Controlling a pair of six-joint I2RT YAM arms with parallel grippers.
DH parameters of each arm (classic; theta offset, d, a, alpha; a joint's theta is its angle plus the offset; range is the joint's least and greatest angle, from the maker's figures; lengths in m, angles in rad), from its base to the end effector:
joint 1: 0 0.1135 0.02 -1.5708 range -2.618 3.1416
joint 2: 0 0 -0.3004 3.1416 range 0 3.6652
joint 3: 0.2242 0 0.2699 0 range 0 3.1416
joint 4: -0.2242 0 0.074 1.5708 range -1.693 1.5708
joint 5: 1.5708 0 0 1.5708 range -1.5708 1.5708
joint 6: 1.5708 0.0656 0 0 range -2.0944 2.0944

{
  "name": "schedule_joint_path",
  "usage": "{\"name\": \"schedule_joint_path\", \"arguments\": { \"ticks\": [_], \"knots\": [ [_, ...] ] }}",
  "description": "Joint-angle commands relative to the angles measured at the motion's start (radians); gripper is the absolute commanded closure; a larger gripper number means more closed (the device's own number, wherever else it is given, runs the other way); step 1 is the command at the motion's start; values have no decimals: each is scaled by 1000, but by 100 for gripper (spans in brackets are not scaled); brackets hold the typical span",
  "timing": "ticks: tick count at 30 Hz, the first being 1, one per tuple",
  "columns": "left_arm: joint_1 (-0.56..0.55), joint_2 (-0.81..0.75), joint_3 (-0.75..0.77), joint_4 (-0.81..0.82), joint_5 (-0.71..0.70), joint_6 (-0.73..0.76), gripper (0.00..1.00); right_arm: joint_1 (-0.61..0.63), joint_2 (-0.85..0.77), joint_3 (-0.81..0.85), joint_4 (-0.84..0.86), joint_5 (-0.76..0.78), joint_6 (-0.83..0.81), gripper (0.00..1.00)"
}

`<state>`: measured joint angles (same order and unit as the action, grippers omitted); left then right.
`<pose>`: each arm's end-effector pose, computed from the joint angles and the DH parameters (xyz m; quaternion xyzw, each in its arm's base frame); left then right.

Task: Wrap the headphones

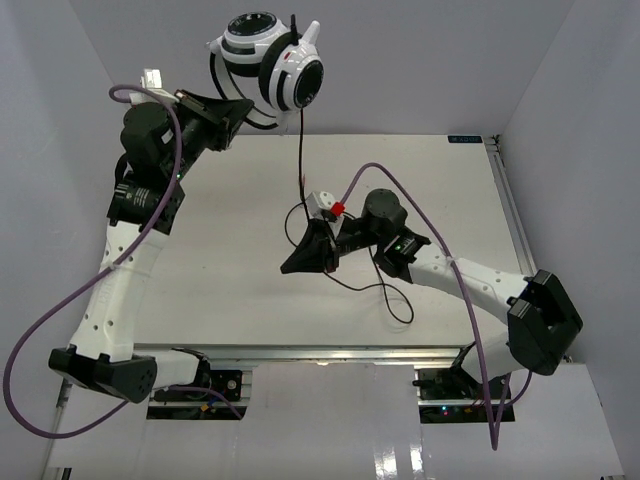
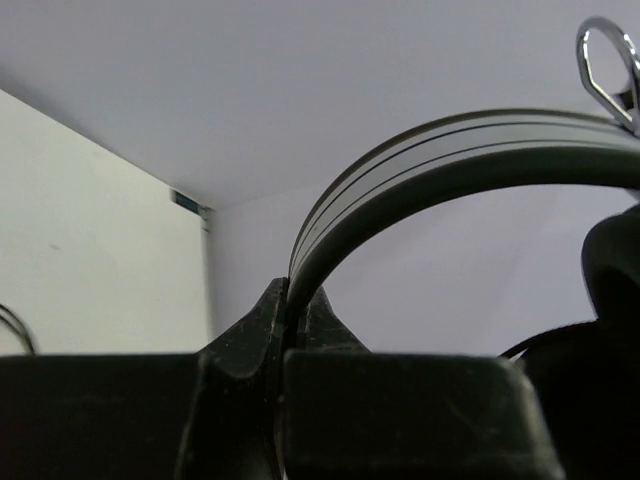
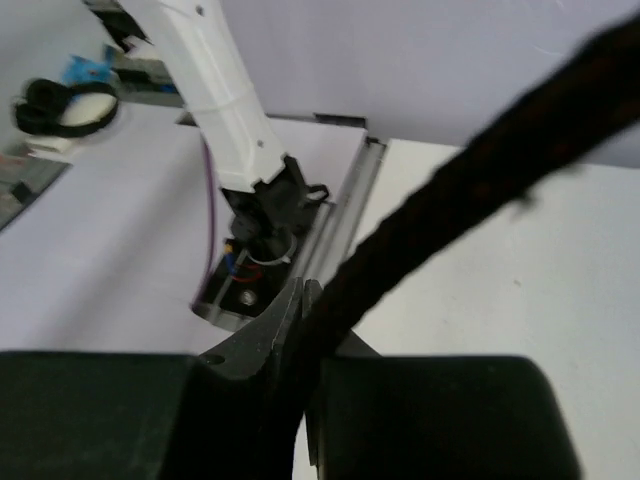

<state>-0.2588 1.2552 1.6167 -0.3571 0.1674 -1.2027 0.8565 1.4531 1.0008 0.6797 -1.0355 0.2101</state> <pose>0.2779 -0.0849 0.5489 -0.2669 0.6532 -0.5153 0.4865 0.1882 0.3032 0.3750 -0.5391 0.3897 0.6110 0.4291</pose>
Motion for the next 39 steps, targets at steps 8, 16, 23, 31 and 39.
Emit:
{"name": "schedule_joint_path", "arguments": {
  "ticks": [8, 16, 23, 31, 39],
  "knots": [
    [-6, 274, 285, -302, -603, 670, 100, 63, -82, 343, -1141, 744, -779, 92],
    [-158, 400, -27, -278, -742, 996, 100, 137, -84, 378, -1187, 1586, -1182, 92],
    [-253, 307, -257, -254, -537, 998, 100, 19, -63, 499, -1064, 1562, -1235, 92],
    [-254, 64, -358, -197, -22, 890, 100, -316, -102, 358, -914, 914, -903, 92],
    [-255, -9, -281, -91, 463, 772, 100, -482, -24, 256, -749, 349, -590, 92]
  ]
}}
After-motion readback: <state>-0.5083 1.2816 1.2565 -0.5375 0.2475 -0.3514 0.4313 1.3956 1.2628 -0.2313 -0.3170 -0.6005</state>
